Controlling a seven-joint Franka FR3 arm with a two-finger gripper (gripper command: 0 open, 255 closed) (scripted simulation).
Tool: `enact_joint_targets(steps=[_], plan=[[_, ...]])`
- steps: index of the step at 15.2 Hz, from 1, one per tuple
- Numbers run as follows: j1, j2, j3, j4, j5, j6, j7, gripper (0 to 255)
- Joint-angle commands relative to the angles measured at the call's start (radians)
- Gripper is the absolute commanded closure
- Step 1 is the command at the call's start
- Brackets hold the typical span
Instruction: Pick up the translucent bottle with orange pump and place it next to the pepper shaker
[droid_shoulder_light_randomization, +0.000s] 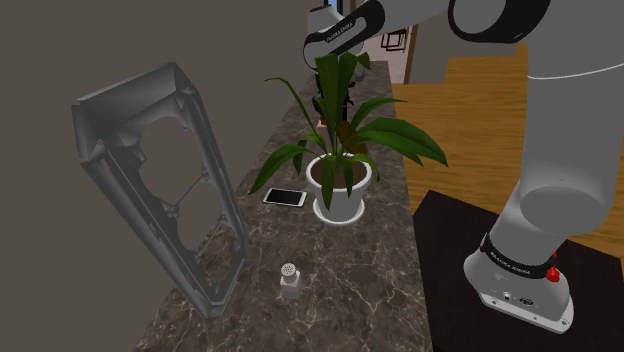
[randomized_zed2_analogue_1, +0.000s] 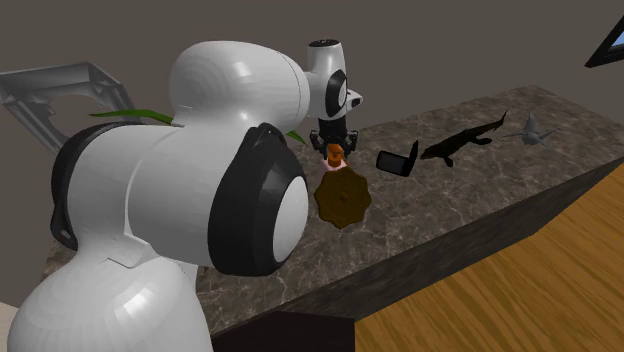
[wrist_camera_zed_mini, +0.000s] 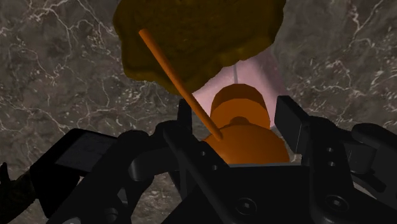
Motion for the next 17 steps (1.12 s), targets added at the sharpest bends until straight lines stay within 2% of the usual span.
enact_joint_targets(steps=[1,9,17], plan=[[0.000,0.000,0.000,0.000,0.000,0.000,0.000,255],[0.000,0.000,0.000,0.000,0.000,0.000,0.000,255],[0.001,-0.029,-0.001,0.068,-0.001,-0.096,-0.009,255]])
